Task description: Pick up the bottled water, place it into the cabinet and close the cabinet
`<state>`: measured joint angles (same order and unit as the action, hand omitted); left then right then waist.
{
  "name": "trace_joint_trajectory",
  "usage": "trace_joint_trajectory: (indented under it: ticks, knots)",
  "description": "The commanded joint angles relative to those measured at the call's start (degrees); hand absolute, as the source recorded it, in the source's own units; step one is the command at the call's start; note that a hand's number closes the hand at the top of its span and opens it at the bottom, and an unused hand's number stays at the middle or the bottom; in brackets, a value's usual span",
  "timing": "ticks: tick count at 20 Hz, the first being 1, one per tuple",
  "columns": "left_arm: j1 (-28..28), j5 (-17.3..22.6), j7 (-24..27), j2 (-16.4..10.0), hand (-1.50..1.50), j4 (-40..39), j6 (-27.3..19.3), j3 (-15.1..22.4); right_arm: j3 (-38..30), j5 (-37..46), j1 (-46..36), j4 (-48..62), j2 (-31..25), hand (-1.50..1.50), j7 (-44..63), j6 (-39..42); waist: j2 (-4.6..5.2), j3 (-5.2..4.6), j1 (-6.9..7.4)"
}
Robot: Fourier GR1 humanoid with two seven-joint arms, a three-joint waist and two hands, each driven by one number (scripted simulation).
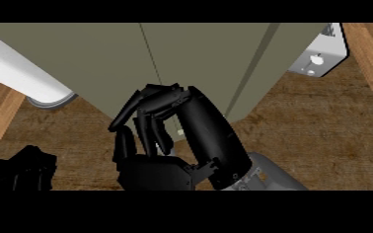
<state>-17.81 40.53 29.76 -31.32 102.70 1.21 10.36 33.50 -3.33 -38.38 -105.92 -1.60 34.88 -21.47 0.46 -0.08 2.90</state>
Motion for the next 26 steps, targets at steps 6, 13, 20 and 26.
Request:
trace_joint_trajectory:
  ticks: [6, 13, 20, 26]
  knots:
    - [-1.38, 1.52, 0.1, -0.92, 1.5, -0.78, 3.39, -4.55, -16.31, -11.89, -8.58, 28.97, 0.35, 1.5, -16.21, 14.45, 0.06, 0.09, -1.25]
    - [-2.79, -0.18, -0.79, -0.13, 1.5, 1.07, 3.02, -3.51, -23.27, -13.7, -13.75, 42.14, -4.09, 1.5, -21.91, 22.15, 0.29, 0.09, -1.04]
    - [-0.51, 1.74, -2.12, -0.96, 1.5, 0.2, 5.02, -4.37, -24.16, -14.07, -14.75, 47.49, -5.81, 1.5, -26.77, 25.86, 1.06, 0.05, -0.69]
    - [-0.87, 0.34, -2.12, -0.8, 1.5, 1.01, 4.84, -3.59, -24.79, -14.96, -15.2, 50.24, -6.42, 1.5, -27.94, 27.87, 0.81, 0.03, -0.33]
